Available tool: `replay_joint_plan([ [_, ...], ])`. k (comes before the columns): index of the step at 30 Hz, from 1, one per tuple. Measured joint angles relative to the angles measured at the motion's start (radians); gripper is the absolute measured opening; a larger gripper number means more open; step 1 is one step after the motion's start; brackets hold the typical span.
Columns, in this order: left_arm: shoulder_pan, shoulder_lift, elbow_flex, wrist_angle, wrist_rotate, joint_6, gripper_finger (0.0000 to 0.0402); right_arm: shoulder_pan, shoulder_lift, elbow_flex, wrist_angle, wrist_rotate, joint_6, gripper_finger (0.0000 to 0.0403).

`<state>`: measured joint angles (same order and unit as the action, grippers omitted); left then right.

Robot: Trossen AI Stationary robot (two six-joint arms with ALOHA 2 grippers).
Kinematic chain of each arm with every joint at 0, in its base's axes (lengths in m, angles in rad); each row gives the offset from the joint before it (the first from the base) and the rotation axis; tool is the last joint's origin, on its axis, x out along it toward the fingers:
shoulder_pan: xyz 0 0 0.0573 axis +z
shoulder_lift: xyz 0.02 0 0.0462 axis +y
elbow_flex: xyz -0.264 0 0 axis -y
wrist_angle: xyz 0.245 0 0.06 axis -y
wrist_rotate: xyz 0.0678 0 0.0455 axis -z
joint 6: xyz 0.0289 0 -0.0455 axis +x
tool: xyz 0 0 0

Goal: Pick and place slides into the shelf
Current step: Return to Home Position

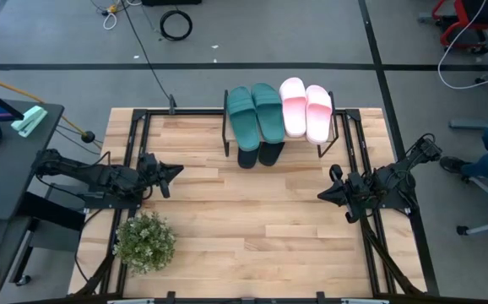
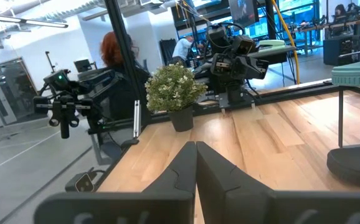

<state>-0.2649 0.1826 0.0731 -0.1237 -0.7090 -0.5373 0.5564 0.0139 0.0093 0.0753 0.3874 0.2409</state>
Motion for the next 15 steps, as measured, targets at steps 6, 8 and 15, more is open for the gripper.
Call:
replay_joint_plan([
  [6,0.0,0.0,0.0,0.0,0.0,0.0,0.0023,0.0,0.0,0.0,0.0,0.0,0.0,0.0014],
  [8,0.0,0.0,0.0,0.0,0.0,0.0,0.0022,0.0,0.0,0.0,0.0,0.0,0.0,0.0014],
  [15,0.0,0.0,0.0,0.0,0.0,0.0,0.0025,0.0,0.0,0.0,0.0,0.0,0.0,0.0014],
])
